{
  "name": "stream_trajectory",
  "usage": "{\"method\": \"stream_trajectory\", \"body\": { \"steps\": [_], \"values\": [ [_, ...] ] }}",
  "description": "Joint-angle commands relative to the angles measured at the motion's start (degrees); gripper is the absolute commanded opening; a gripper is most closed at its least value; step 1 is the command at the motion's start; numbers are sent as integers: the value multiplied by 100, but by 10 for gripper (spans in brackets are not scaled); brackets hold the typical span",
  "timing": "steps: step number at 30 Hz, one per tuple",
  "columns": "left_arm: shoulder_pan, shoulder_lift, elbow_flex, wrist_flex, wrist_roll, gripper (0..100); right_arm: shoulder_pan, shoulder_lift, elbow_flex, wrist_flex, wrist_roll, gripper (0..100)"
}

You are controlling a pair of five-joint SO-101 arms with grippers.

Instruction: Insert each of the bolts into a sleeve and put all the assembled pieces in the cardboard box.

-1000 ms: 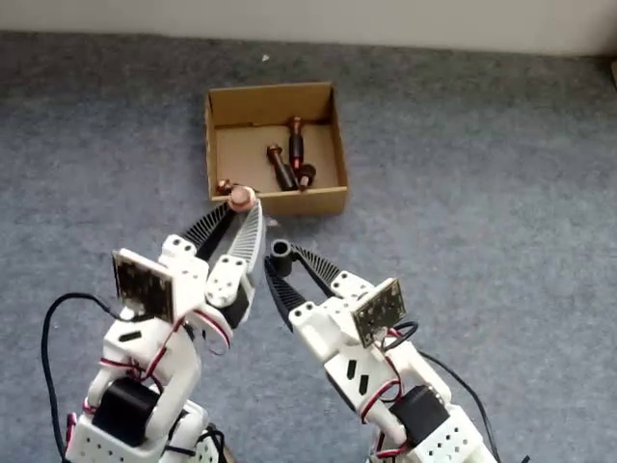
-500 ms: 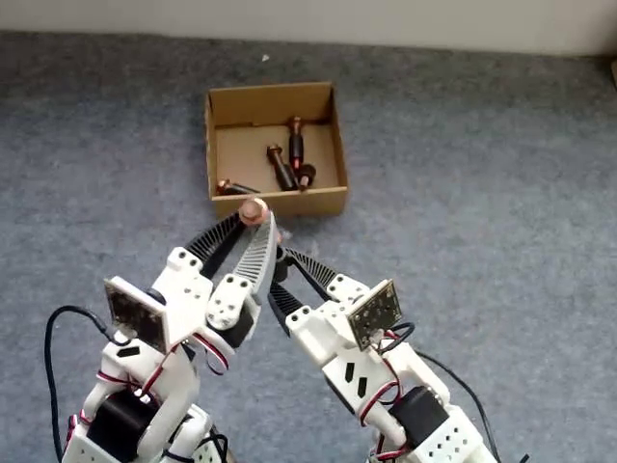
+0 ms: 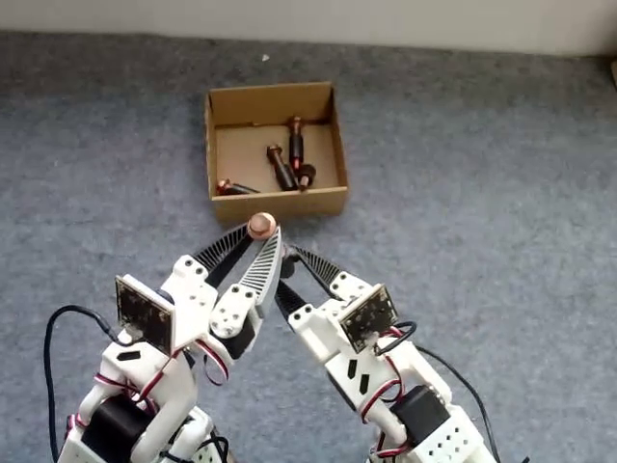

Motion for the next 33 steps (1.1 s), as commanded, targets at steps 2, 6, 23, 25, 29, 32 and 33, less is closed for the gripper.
{"method": "stream_trajectory", "body": {
  "steps": [2, 6, 23, 25, 29, 32, 33],
  "values": [
    [22, -31, -119, 44, 35, 5, 119, -119, 840, -48, 53, 5],
    [22, -22, 40, 18, 18, 5, 119, -119, 840, -48, 53, 5],
    [-374, -22, 505, 44, -941, 152, 119, -119, 840, -31, 53, 5],
    [-479, -22, 497, 44, -941, 152, 119, -119, 840, -31, 53, 5],
    [-505, -22, 479, 44, -941, 152, 145, -119, 840, -31, 53, 5],
    [-505, -22, 479, 53, -941, 152, 145, -119, 840, -31, 53, 5],
    [-514, -22, 479, 53, -941, 152, 154, -119, 840, -31, 53, 5]
  ]
}}
